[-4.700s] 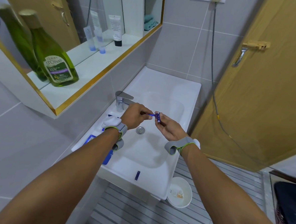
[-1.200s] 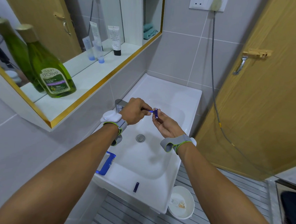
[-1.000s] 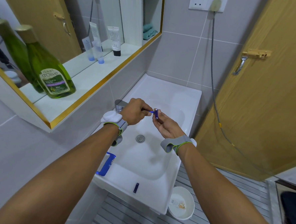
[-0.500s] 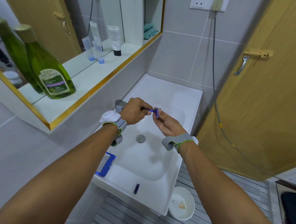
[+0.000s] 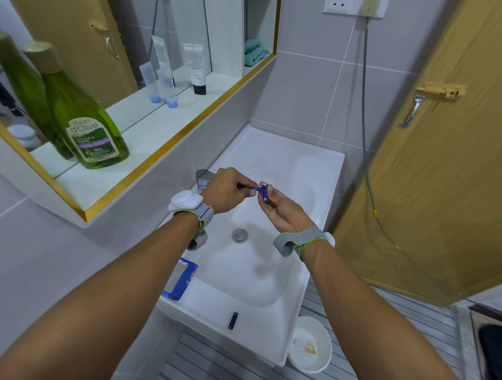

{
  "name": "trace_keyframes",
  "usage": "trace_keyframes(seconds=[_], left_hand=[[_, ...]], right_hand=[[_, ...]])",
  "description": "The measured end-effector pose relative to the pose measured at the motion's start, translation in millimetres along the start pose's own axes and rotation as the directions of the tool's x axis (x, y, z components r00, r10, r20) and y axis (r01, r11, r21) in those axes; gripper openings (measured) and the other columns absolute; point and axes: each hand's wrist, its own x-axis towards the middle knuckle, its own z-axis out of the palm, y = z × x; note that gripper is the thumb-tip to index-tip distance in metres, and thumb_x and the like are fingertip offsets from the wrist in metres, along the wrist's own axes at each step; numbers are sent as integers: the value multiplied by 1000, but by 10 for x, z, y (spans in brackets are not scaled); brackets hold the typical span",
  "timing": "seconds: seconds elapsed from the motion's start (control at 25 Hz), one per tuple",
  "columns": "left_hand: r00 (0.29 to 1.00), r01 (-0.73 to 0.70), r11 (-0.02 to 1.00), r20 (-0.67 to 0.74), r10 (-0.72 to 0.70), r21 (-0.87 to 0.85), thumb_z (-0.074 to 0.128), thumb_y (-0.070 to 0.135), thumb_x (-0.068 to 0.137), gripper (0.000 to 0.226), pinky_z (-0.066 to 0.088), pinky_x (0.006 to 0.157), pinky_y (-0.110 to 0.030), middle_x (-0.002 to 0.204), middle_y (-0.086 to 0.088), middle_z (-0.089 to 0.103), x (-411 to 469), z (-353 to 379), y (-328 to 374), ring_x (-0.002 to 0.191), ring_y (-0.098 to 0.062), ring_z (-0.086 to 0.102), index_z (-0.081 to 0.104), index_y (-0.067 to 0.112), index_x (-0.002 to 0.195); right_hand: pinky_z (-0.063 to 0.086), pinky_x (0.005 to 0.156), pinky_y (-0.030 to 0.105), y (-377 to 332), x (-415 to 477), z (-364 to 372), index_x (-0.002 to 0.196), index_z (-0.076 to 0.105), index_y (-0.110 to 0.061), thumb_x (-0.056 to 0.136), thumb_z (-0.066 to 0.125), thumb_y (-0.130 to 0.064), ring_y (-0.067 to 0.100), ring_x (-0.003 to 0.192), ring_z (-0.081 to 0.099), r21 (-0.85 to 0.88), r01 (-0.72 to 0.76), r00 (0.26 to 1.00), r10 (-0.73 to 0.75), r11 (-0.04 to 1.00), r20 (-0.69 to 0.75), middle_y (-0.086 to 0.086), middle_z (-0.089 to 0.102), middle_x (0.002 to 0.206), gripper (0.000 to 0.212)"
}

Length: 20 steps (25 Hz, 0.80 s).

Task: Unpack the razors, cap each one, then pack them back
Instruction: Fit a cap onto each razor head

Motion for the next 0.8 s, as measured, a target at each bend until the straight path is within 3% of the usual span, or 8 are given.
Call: trace_keyframes(seconds=[0.32, 0.52, 0.64, 0.8], left_hand=[[1000, -4, 1000, 23, 3, 18, 69, 18, 89, 19, 44, 61, -17, 86, -9, 77, -3, -3, -26, 69, -23, 62, 78, 18, 106], [998, -12, 999, 58, 9, 49, 68, 16, 91, 20, 32, 49, -3, 86, -11, 77, 59, -31, 19, 50, -10, 44, 77, 16, 108], [995, -25, 996, 104, 16, 89, 66, 12, 92, 21, 33, 51, -1, 97, -11, 77, 78, -40, 51, 51, -7, 47, 76, 13, 110], [989, -24, 993, 147, 6, 119, 66, 10, 91, 22, 47, 71, -22, 106, -11, 76, 79, -45, 66, 74, -22, 63, 75, 12, 111]], right_hand=[[59, 70, 22, 36, -19, 15, 104, 63, 5, 94, 57, -9, 18, 89, 64, -6, -3, 1000, 3, 1000, -8, 12, 65, 109, 19], [59, 71, 22, 25, -9, 7, 103, 63, 6, 92, 59, -9, 20, 90, 64, 2, 10, 1000, -10, 1000, -16, 13, 66, 109, 19], [59, 71, 23, 31, -15, -6, 103, 63, 6, 92, 59, -8, 20, 90, 64, -17, 11, 999, -11, 1000, -33, 13, 66, 108, 19], [60, 76, 24, 53, -17, -4, 98, 63, 6, 93, 57, -6, 20, 91, 64, -21, 26, 999, -27, 999, -43, 13, 66, 103, 15]])
